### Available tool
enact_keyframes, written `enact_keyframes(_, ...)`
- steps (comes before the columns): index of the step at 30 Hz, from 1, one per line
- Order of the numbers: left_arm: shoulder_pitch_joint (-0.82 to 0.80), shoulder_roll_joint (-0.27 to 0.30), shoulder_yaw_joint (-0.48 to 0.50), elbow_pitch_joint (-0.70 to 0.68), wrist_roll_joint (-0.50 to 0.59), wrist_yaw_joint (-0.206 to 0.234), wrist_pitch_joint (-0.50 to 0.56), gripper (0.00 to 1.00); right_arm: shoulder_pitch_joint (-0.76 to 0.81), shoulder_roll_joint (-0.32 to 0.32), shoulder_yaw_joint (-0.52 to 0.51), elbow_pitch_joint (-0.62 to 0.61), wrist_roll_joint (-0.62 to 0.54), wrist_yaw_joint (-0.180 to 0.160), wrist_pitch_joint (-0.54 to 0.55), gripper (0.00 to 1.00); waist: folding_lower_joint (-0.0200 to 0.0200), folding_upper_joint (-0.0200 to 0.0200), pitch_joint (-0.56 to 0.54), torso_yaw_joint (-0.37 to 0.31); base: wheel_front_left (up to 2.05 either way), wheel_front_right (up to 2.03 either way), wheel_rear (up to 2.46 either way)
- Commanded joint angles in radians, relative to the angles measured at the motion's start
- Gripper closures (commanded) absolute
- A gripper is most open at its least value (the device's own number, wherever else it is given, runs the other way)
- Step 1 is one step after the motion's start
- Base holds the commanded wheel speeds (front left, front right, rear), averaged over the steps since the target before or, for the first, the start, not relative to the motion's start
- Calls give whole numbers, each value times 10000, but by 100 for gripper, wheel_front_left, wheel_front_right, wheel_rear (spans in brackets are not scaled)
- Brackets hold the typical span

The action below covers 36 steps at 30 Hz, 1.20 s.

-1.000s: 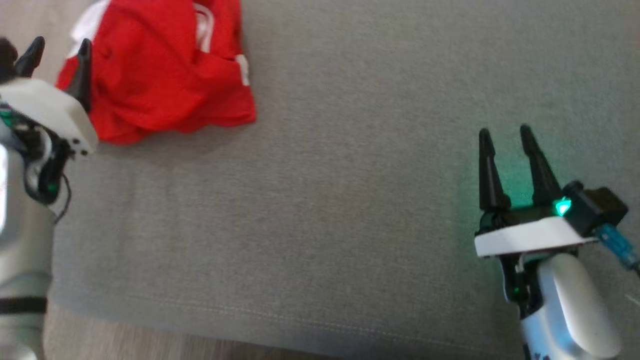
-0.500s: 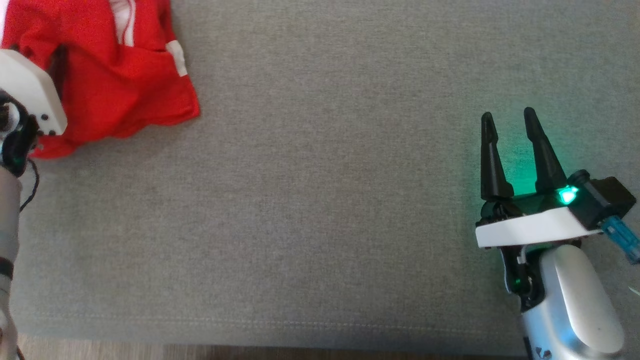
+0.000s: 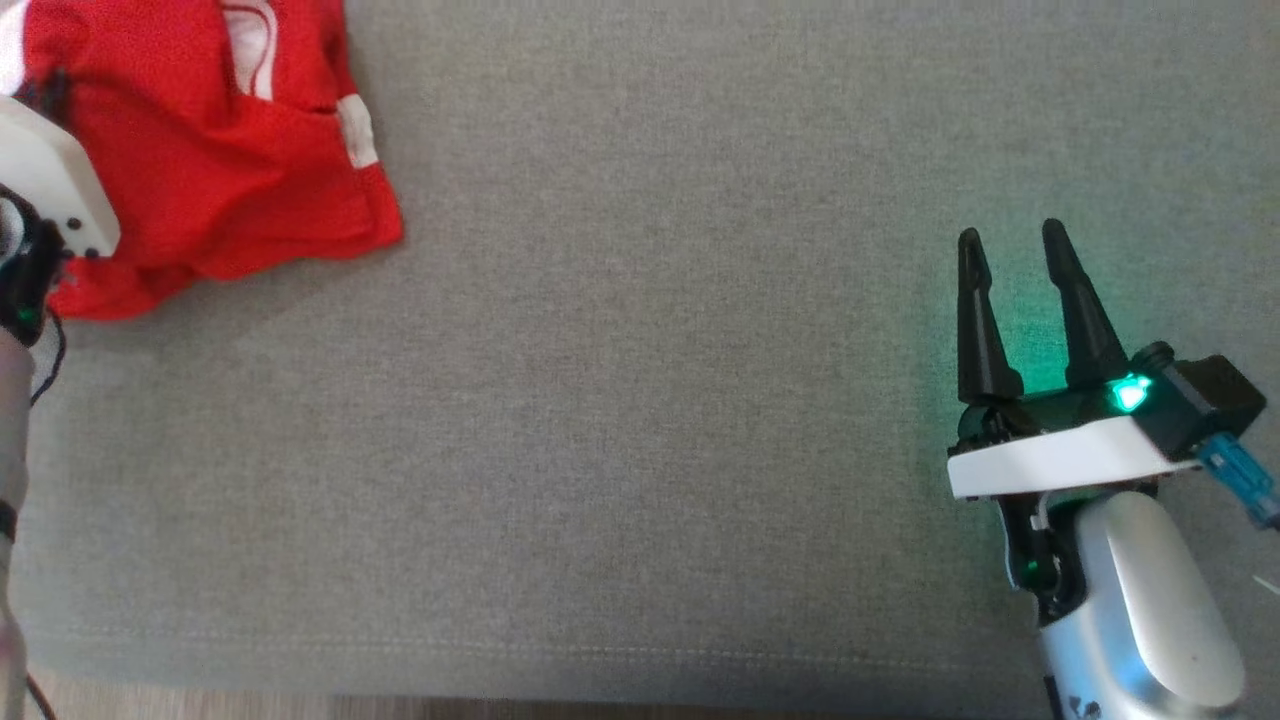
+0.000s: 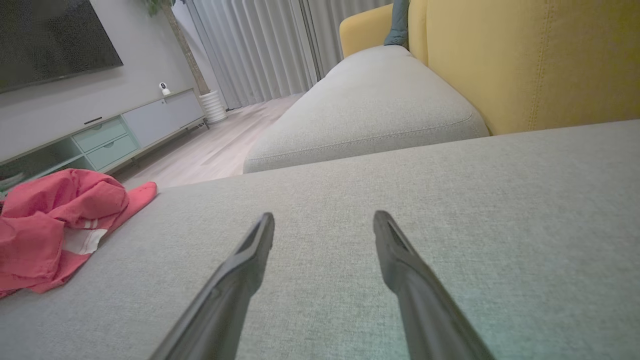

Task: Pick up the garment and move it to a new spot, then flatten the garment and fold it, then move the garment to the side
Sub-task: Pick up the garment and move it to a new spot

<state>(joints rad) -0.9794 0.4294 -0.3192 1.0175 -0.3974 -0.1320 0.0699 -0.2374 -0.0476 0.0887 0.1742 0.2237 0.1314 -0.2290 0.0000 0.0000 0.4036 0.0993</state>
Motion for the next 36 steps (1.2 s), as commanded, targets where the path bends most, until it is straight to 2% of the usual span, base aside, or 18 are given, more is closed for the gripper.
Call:
enact_keyframes(1, -590, 712, 221, -155, 46, 14, -361, 100, -48, -26, 284, -222, 102, -7, -85, 0, 0, 0, -328, 79, 0, 0, 0)
enact_keyframes(9, -862, 804, 230, -491, 94, 36, -1874, 100, 50, -26, 390, 184, 408, -7, -183, 0, 0, 0, -1299, 315, 0, 0, 0)
enact_keyframes(15, -880, 738, 166, -1071, 116, 88, -2379, 100, 142, -26, 485, 420, 633, -7, -242, 0, 0, 0, -1849, 456, 0, 0, 0)
enact_keyframes(19, -924, 646, 240, -1867, 44, 280, -2649, 100, 194, -26, 589, 554, 818, -7, -280, 0, 0, 0, -2204, 498, 0, 0, 0)
enact_keyframes(26, -758, 140, 148, -3929, -144, 586, -2430, 100, 219, -26, 535, 747, 1002, -7, -317, 0, 0, 0, -2666, 353, 0, 0, 0)
enact_keyframes(36, 26, -565, -542, -7092, 163, 1503, -1550, 100, 47, -26, -930, 468, 466, -7, -325, 0, 0, 0, -2808, -834, 0, 0, 0)
